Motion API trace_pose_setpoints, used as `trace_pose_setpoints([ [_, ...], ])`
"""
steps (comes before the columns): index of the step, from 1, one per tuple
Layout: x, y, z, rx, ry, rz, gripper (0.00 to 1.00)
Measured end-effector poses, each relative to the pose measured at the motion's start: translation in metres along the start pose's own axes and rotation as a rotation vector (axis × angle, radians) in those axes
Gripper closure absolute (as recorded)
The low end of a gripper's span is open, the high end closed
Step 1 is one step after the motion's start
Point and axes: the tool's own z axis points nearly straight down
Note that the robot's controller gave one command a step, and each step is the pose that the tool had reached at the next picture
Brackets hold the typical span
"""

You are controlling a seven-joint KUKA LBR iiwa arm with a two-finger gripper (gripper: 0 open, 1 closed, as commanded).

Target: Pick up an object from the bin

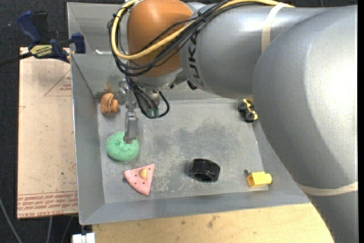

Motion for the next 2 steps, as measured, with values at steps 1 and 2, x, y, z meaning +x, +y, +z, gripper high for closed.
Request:
trace_pose_setpoints([
  [1, -0.002, -0.001, -0.005, -0.001, -0.007, 0.003, 0.0],
  [2, 0.049, 0.009, 0.023, -0.001, -0.011, -0.029, 0.0],
])
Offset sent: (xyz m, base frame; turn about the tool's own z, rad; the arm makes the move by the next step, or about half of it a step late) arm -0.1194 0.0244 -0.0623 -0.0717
